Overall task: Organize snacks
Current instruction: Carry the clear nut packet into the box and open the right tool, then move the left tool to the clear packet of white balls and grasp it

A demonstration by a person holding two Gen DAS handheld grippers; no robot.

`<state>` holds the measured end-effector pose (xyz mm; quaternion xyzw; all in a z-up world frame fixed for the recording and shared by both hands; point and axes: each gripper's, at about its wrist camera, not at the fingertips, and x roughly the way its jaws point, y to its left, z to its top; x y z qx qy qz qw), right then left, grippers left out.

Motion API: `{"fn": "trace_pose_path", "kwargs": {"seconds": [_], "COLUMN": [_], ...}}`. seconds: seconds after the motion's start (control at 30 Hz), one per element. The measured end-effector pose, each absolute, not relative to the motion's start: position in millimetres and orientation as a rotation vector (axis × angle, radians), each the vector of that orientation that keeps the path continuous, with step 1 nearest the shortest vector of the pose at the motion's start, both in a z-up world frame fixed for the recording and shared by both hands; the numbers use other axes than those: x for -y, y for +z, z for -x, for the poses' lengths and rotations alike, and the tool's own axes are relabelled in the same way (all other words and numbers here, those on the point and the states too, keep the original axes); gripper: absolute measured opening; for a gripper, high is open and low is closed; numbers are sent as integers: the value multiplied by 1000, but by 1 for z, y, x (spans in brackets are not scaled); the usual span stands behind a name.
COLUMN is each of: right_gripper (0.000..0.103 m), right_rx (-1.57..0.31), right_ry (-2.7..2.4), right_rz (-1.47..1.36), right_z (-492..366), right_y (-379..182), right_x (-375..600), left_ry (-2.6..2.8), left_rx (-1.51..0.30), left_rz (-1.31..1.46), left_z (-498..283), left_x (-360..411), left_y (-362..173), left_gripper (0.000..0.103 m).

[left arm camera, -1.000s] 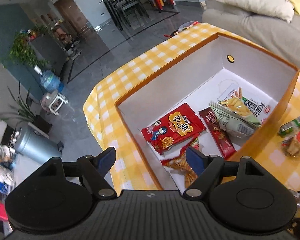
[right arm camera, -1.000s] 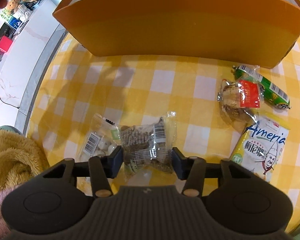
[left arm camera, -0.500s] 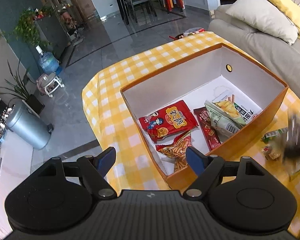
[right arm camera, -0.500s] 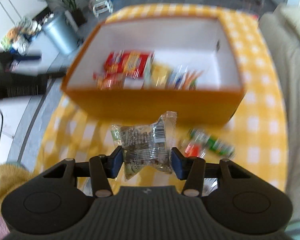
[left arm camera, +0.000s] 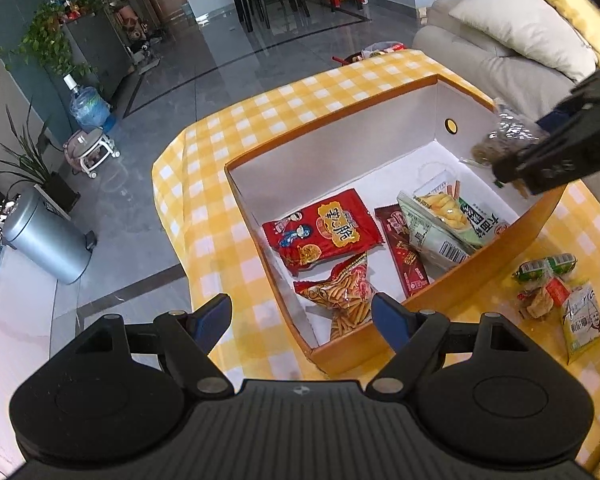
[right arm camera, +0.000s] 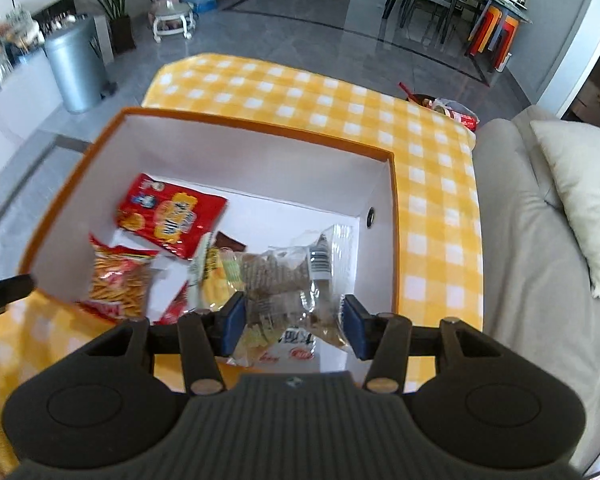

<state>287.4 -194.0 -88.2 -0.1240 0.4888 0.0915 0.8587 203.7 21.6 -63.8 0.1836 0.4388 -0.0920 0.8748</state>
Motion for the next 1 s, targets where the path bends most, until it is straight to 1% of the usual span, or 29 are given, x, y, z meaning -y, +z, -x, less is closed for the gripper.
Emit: {"fn": "trace_pose_path", "kwargs": {"seconds": [0.27,0.53,0.63,0.7,0.83,1.0], "right_gripper": [50,54,56,64,64,71], "right_rx": [-1116,-1149,-1157,-1158,-1150,-1118], "right_ry": [177,188,182,176,182,192], "right_rz": [319,371,353,338,319,260], "right_z": [-308,-307,-307,-306,-302,-292], "right_y": [-122,-133,-133,-131,-126,-111], "right_x": [180,173,176,178,182,189], "left_ry": [-192,-206,-196,-191,-193,-213], "left_rx": [-967,-1009,-1013,-1018,-1023,-1029], "left_rz": [-360,-301,-298,-292,-274,-255], "left_z": [-206,-202,-200,-199,-196,-186], "left_x": [-23,-26,-26,-27,-29,-28], "left_y": [-71,-71,-70,-69,-65,-61], "left_gripper": [93,93,93,93,93,93]}}
